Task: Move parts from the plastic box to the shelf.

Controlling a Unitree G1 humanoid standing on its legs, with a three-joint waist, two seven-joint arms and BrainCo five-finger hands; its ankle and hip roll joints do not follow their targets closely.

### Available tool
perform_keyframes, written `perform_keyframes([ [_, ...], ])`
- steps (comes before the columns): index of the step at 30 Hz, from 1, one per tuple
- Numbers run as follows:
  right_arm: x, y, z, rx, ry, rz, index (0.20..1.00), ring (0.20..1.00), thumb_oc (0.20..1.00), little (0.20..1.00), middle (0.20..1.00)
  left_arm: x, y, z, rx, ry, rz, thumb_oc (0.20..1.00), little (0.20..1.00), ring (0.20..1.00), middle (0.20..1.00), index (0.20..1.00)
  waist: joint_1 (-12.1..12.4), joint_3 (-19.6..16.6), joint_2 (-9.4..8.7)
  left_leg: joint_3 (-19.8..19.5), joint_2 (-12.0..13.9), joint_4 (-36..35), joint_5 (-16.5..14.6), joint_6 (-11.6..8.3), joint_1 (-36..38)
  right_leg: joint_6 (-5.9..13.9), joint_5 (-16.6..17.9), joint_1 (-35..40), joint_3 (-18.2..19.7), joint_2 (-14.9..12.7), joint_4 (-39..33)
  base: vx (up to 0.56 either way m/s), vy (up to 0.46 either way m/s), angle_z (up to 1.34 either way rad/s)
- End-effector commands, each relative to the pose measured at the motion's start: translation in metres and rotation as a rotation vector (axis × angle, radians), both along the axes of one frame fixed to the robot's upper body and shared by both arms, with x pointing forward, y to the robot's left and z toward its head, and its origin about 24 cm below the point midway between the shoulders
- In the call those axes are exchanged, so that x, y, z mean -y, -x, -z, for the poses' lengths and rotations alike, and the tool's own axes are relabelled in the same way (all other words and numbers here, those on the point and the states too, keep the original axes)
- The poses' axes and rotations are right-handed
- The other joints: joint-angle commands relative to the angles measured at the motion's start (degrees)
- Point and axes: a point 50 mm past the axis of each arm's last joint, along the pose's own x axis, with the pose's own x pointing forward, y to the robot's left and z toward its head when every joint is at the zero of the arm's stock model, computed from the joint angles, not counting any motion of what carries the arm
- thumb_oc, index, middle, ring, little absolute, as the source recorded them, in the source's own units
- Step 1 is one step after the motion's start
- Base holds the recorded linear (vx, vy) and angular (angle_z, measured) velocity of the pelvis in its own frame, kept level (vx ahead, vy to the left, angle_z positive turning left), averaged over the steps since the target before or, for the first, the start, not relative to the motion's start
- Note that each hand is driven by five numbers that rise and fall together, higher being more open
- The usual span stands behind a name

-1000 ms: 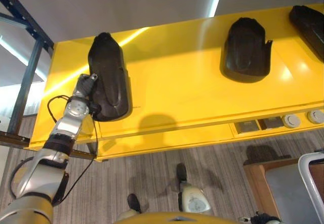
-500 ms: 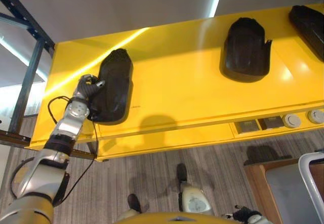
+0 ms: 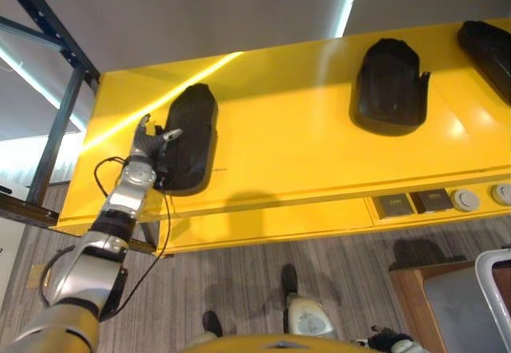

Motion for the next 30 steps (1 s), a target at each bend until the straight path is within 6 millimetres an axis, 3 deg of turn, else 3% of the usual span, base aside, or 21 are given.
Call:
perform_keyframes([
  [1,0.007,0.016,0.001,-0.082,0.024,-0.009,1.000,1.000,1.000,1.000,1.000,0.002,-0.009,-0.010,0.032,0.053,-0.014,1.000,1.000,1.000,1.000,1.000,-0.9,-3.2,0.95,-1.4,3.7,0.0,1.8,-0.19,0.0,-0.42,-5.4,2.6,-0.4,-4.5,-0.3,0.00,0.000,0.00],
  [11,-0.002,0.016,0.005,-0.089,-0.004,0.011,1.000,1.000,1.000,1.000,1.000,-0.006,0.000,0.002,0.002,-0.005,-0.027,1.000,1.000,1.000,1.000,1.000,1.1,-7.1,-0.03,-2.3,3.2,0.0,3.2,0.34,2.4,-0.42,-4.9,5.8,-0.7,-4.7,-0.3,0.00,0.003,0.00],
  [13,-0.010,0.021,0.009,-0.088,-0.032,0.038,1.000,1.000,1.000,1.000,1.000,-0.001,0.017,-0.008,0.103,-0.129,0.028,1.000,1.000,1.000,1.000,1.000,2.5,-7.5,-0.76,-2.8,3.1,0.0,3.4,0.50,3.1,-0.28,-4.6,7.0,-0.8,-4.7,-0.3,-0.04,0.034,0.00],
  [15,-0.017,0.023,0.012,-0.087,-0.060,0.035,1.000,1.000,1.000,1.000,1.000,-0.011,0.036,-0.006,0.118,-0.267,0.064,1.000,1.000,1.000,1.000,1.000,3.4,-7.7,-1.33,-2.9,3.1,0.0,3.5,0.38,3.5,0.14,-4.6,7.5,-0.7,-4.7,0.0,-0.02,0.024,0.06],
  [20,-0.031,0.031,0.017,-0.106,-0.108,-0.023,1.000,1.000,1.000,1.000,1.000,-0.019,0.064,0.001,0.141,-0.318,0.075,1.000,1.000,1.000,1.000,1.000,4.2,-7.9,-2.24,-2.8,3.2,0.0,3.5,0.08,4.1,1.01,-4.5,8.0,-0.3,-4.7,0.5,0.00,0.016,0.04],
  [21,-0.037,0.041,0.020,-0.124,-0.128,-0.011,1.000,1.000,1.000,1.000,1.000,-0.020,0.092,0.007,0.154,-0.285,0.109,0.200,0.200,0.200,0.200,0.200,5.0,-8.0,-3.03,-2.9,3.4,0.0,3.3,0.04,4.2,1.39,-4.5,8.1,0.1,-4.5,1.0,-0.01,0.016,0.08],
  [23,-0.039,0.046,0.022,-0.123,-0.138,0.033,1.000,1.000,1.000,1.000,1.000,-0.016,0.110,0.001,0.190,-0.271,0.156,0.200,0.200,0.200,0.200,0.200,5.8,-7.8,-3.34,-3.1,3.4,0.0,3.1,0.11,4.0,1.50,-4.6,8.1,0.2,-4.4,1.1,0.00,0.000,0.00],
  [25,-0.045,0.049,0.023,-0.110,-0.157,0.082,1.000,1.000,1.000,1.000,1.000,-0.005,0.129,0.009,0.162,-0.190,0.229,0.200,0.200,0.200,0.200,0.200,6.9,-7.0,-3.64,-3.3,3.2,0.0,3.0,0.31,3.7,1.47,-4.5,7.9,0.3,-4.2,1.0,-0.03,0.010,0.03],
  [27,-0.045,0.049,0.024,-0.110,-0.157,0.082,1.000,1.000,1.000,1.000,1.000,-0.005,0.129,0.009,0.161,-0.190,0.230,0.200,0.200,0.200,0.200,0.200,6.9,-7.1,-3.67,-3.3,3.2,0.0,3.0,0.32,3.7,1.47,-4.5,7.9,0.4,-4.2,1.0,-0.02,0.006,0.07],
  [30,-0.047,0.053,0.024,-0.104,-0.169,0.113,1.000,1.000,1.000,1.000,1.000,0.002,0.145,0.012,0.122,-0.177,0.321,0.200,0.200,0.200,0.200,0.200,7.4,-6.2,-3.76,-3.3,3.0,0.0,2.8,0.49,3.3,1.47,-4.5,7.5,0.5,-4.0,0.8,-0.02,0.005,-0.01],
])
